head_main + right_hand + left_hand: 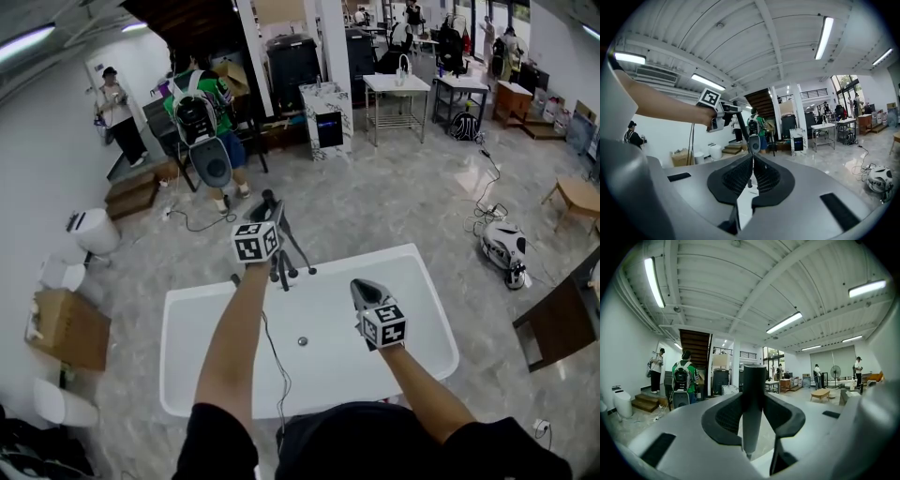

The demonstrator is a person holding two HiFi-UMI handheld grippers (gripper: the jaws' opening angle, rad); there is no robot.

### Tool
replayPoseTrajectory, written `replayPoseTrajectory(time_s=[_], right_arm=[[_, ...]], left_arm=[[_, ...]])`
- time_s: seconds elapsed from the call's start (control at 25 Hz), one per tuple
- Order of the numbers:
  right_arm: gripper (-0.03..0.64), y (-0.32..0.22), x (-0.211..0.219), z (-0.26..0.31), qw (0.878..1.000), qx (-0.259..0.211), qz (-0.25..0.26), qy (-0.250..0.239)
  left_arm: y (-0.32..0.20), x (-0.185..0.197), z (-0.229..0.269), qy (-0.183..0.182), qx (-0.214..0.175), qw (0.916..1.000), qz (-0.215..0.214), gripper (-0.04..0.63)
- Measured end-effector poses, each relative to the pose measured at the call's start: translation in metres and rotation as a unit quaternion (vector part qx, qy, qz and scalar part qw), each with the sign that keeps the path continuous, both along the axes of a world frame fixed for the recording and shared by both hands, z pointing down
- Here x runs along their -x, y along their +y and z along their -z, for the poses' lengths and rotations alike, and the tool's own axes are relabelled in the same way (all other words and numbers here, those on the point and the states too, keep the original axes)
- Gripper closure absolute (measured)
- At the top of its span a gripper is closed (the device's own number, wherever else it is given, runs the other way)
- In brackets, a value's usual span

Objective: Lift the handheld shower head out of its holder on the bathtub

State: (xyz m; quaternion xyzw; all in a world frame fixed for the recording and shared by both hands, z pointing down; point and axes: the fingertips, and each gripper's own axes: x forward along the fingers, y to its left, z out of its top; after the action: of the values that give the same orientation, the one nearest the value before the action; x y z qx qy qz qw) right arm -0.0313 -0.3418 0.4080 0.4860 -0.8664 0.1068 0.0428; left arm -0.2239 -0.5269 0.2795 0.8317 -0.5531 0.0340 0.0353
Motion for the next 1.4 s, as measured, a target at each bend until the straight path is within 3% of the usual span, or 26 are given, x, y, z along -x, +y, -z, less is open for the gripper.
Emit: replayPoseTrajectory(time_s=[0.44,0.96,1.28,1.4], right_arm=[[0.617,-0.004,-0.02,0.007,0.999,-0.026,-0.03,0.013],[0.618,-0.024,-0.005,0.018,0.998,-0.048,-0.002,0.03],[0.618,-0.028,-0.006,0.016,0.998,-0.045,-0.007,0.035],[0.618,-0.032,-0.008,0.013,0.998,-0.039,-0.01,0.038]], left_arm=[[0.001,-0.008,0.0,-0.013,-0.004,0.9999,-0.001,0.468],[-0.022,-0.005,-0.001,-0.026,-0.002,0.9996,0.002,0.468],[-0.027,0.004,-0.021,-0.01,0.024,0.9996,0.009,0.468],[-0.028,0.007,-0.022,0.018,0.024,0.9995,0.012,0.468]])
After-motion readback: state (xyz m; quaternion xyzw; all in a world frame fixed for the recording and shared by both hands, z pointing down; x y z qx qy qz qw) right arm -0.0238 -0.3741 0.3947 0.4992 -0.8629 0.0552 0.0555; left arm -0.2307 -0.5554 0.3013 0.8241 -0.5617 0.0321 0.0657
